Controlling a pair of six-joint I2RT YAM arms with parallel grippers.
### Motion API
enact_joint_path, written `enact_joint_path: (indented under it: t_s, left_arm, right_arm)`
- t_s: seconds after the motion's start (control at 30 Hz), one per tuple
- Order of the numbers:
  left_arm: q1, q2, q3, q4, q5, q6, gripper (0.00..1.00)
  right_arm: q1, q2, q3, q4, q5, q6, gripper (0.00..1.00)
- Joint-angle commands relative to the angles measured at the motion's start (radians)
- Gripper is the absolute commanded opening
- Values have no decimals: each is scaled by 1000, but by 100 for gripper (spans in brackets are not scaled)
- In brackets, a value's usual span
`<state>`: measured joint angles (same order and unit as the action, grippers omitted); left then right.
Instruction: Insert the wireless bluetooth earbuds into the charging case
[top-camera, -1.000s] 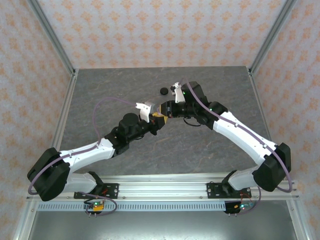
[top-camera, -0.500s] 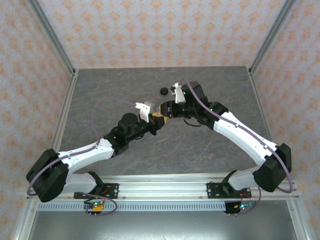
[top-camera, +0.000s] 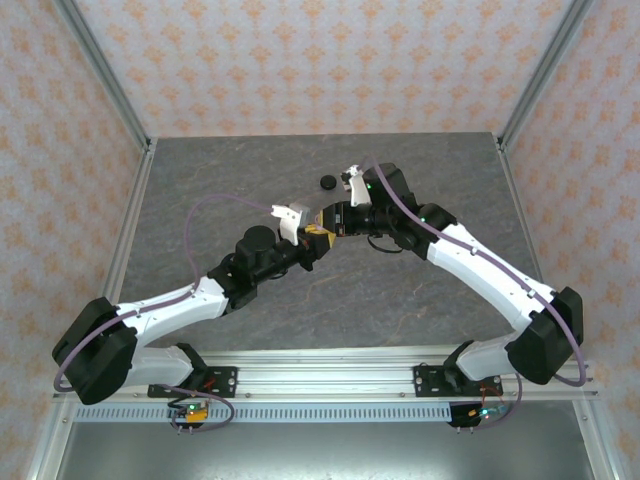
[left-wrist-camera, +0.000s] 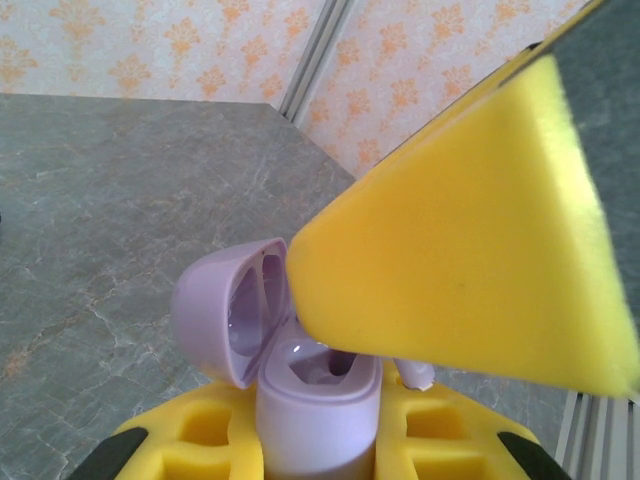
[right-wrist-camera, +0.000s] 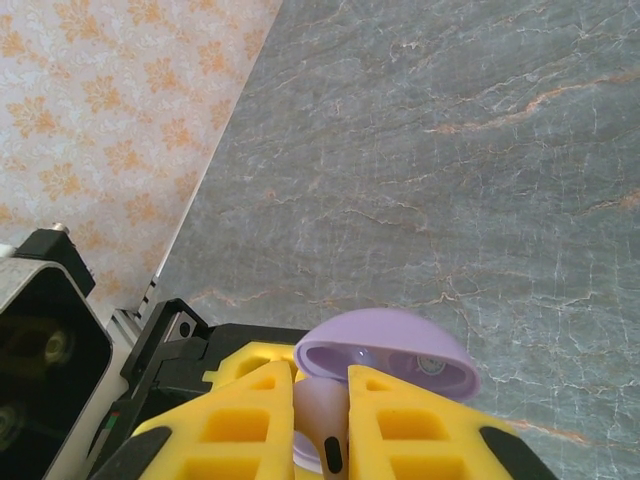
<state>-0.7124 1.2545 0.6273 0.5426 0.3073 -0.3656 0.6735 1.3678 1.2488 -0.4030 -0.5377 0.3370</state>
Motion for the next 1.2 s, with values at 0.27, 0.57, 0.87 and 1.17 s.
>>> enact_joint_path:
  t_s: [0.27, 0.57, 0.87, 1.17]
  left_arm:
    - [-11, -8, -1, 88, 27, 16, 16]
    - [-12, 12, 24, 97, 42, -35, 16]
    - [-13, 19, 32, 104, 43, -81, 17]
    - [-13, 19, 48, 102, 26, -141, 17]
  right_arm:
    - [7, -56, -40, 107, 65, 37, 15]
    - [6, -67, -65, 154, 76, 50, 15]
    - [6, -67, -80, 185, 76, 60, 14]
    - [7, -71, -110, 199, 68, 64, 15]
